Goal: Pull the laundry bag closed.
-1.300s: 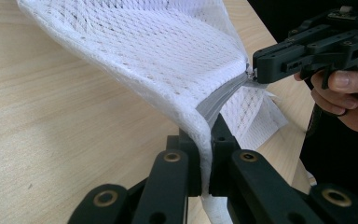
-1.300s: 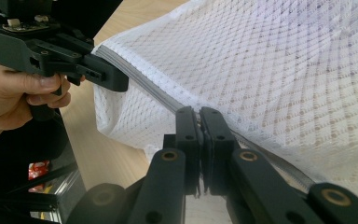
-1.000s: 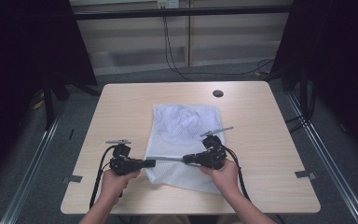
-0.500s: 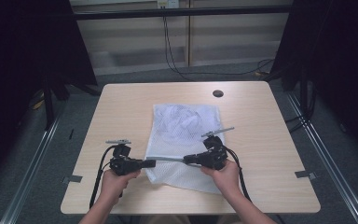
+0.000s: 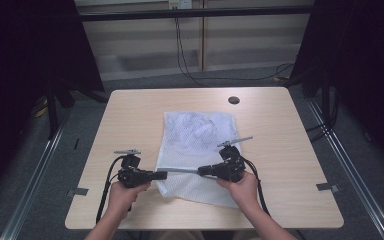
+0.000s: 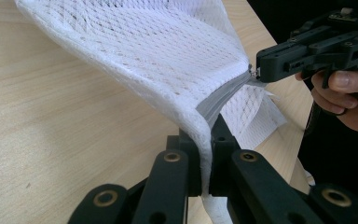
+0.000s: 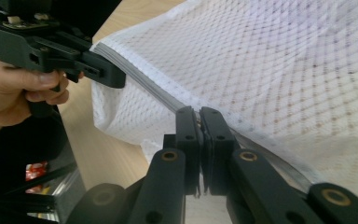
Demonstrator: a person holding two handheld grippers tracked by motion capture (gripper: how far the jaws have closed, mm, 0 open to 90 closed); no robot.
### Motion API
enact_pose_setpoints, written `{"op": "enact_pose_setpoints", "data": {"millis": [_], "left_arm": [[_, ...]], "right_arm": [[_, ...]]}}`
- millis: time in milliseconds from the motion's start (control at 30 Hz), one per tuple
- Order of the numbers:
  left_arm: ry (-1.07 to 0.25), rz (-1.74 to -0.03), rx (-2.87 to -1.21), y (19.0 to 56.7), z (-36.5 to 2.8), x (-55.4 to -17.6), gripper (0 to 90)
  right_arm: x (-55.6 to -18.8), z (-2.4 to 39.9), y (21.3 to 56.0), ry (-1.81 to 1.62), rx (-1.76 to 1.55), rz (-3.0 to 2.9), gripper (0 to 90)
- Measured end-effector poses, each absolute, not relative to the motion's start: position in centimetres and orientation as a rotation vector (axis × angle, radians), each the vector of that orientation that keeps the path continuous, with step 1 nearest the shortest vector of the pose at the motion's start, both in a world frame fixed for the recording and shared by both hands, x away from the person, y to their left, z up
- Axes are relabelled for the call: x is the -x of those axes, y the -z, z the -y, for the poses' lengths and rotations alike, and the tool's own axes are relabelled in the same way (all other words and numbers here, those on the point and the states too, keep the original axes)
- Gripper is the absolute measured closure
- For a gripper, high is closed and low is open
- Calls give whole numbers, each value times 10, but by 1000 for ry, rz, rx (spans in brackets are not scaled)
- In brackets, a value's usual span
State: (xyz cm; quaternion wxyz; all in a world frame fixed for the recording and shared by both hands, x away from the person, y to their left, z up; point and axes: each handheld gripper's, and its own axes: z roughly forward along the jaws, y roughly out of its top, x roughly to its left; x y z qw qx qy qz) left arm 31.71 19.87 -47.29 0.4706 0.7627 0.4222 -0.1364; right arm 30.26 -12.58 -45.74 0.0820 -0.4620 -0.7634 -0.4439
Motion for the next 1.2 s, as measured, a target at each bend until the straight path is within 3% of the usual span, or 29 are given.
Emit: {"op": "enact_pose_setpoints", "data": {"millis": [1200], "left_arm": [[334,-1043,-1858,472,-203,-318,880]], "right_arm": [[-299,146,458,1333,1414,2265,870]]}}
